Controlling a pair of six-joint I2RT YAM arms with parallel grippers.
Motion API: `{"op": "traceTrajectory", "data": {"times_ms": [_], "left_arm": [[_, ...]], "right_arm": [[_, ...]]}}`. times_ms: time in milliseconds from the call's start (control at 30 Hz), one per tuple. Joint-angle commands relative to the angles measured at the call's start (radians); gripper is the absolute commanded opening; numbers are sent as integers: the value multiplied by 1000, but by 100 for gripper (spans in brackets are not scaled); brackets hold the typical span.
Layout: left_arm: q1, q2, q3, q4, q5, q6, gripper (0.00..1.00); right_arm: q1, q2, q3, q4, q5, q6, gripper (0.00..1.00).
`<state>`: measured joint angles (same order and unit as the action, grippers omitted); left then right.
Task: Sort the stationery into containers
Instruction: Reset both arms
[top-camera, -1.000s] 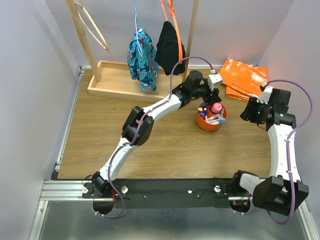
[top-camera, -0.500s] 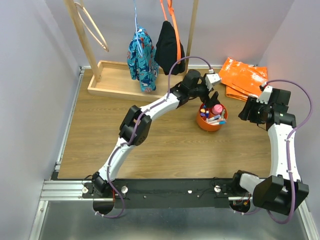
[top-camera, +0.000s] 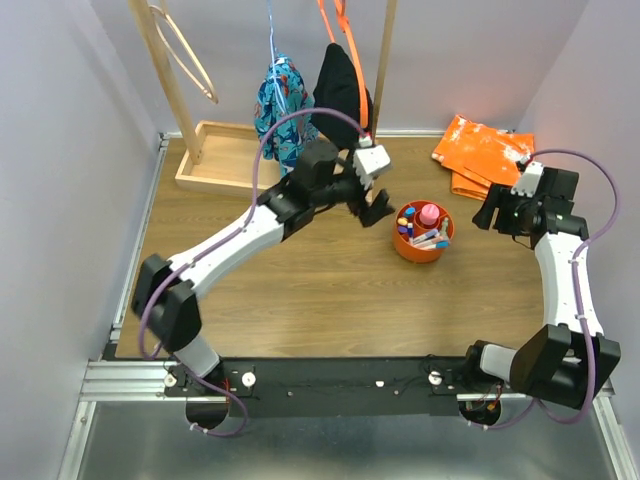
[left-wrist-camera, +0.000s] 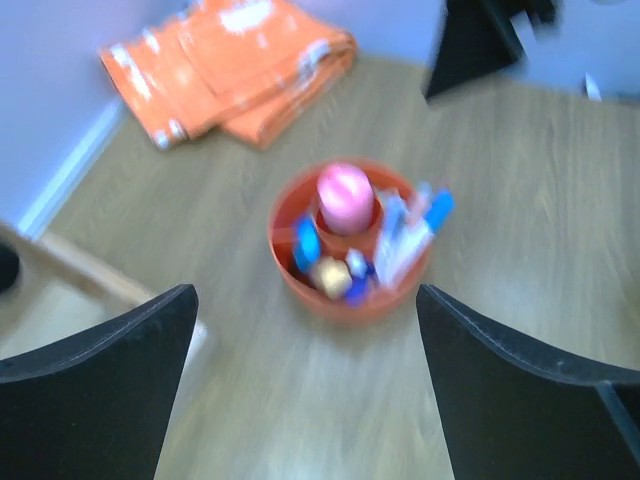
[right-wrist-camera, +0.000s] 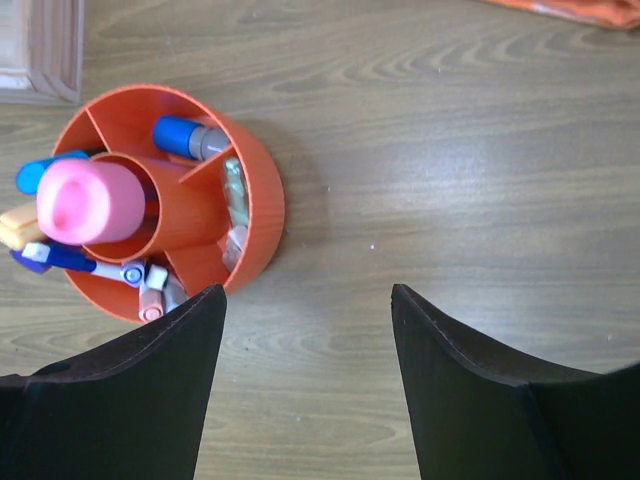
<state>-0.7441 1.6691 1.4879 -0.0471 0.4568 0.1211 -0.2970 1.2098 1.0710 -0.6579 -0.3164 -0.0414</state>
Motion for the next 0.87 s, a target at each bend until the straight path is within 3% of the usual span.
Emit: {"op": "traceTrajectory", "data": {"times_ms": [0,100,133,267,400,600,667,833], "left_arm": [[-1,-147,-303,-119,-140,36,99],[58,-274,-438,-125,-272,-24,99],[87,-314,-452,-137,-306,-49,99],[332,-350,-465,-221,-408,-150,99],[490,-347,-456,-189,-449,-163,99],[545,-318,-391,-168,-457,-81,99],[545,-306,-370,-174,-457,-80,99],[545,-279,-347,-169,-408,-72,99]], "right_arm": [[-8,19,-16,98,-64,27,75],[-8,31,-11,135,20,128,77],[-8,40,-8,142,57,150,85],[-8,63,12,126,227,222,86],[-8,48,18,113,192,222,87],[-8,20,-14,130,68,199,91],[-8,20,-16,133,54,196,100],[-8,30,-16,135,65,187,100]]}}
